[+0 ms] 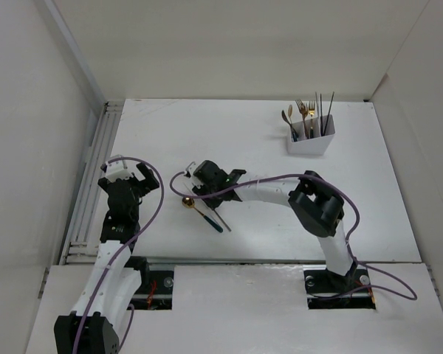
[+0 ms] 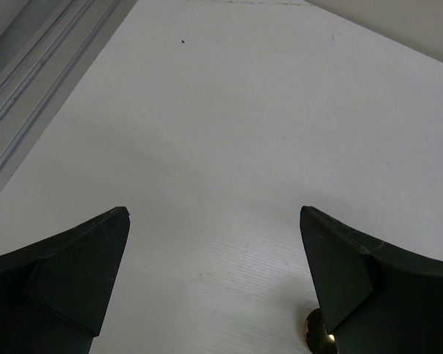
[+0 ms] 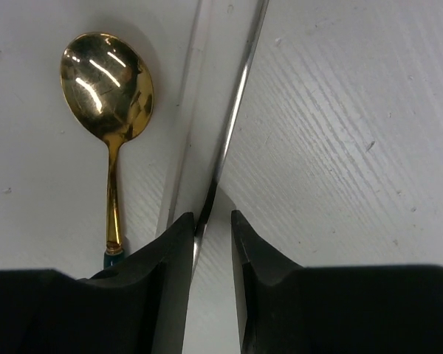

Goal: Sort the eating utensils into containers

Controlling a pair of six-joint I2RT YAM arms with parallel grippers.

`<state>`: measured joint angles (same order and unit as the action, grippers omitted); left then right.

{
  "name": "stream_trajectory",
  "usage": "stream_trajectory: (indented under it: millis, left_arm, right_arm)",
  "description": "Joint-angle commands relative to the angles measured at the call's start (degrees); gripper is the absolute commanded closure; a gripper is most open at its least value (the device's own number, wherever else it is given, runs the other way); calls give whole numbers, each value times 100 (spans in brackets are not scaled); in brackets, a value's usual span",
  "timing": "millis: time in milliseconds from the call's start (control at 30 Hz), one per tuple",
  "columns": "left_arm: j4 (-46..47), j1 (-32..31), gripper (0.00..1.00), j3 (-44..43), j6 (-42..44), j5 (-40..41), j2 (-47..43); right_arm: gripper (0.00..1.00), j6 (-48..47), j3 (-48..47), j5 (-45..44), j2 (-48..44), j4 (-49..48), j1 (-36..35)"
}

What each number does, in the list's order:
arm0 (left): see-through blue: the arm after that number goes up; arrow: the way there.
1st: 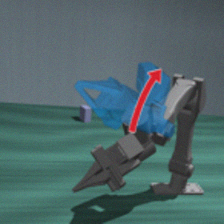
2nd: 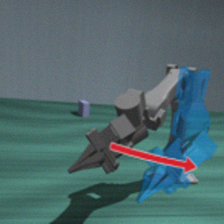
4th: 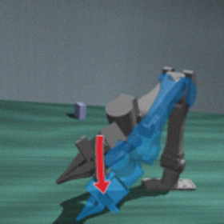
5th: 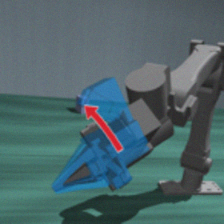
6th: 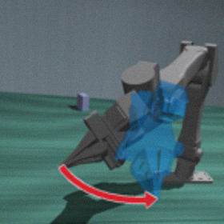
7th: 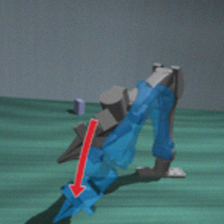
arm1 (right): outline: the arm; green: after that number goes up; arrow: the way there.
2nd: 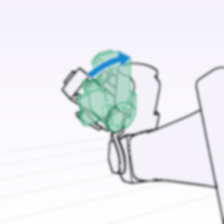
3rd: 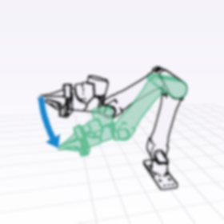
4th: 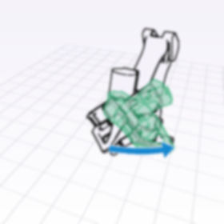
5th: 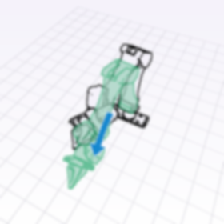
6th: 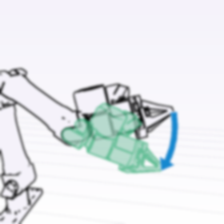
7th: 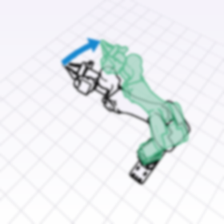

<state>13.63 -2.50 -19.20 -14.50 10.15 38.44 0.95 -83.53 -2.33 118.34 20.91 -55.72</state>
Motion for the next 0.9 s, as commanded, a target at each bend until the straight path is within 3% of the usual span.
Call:
stream_trajectory:
  millis: [0, 233, 367, 533, 867]
  left_arm:
    - [201, 13, 0, 12, -26, 4, -91]
    - [202, 13, 0, 13, -26, 4, -91]
    - [254, 13, 0, 13, -26, 4, -91]
    - [254, 13, 0, 13, -26, 4, -143]
    - [254, 13, 0, 66, -26, 4, -143]
  right_arm:
    - [68, 142, -234, -627, 347, 736, -97]
    - [82, 344, -50, -815, 251, 916, -149]
    - [100, 283, 91, -323, 198, 767, -149]
    - [100, 344, 355, 144, 119, 353, 140]
    - [100, 344, 864, 505, -1129, -622, 1089]
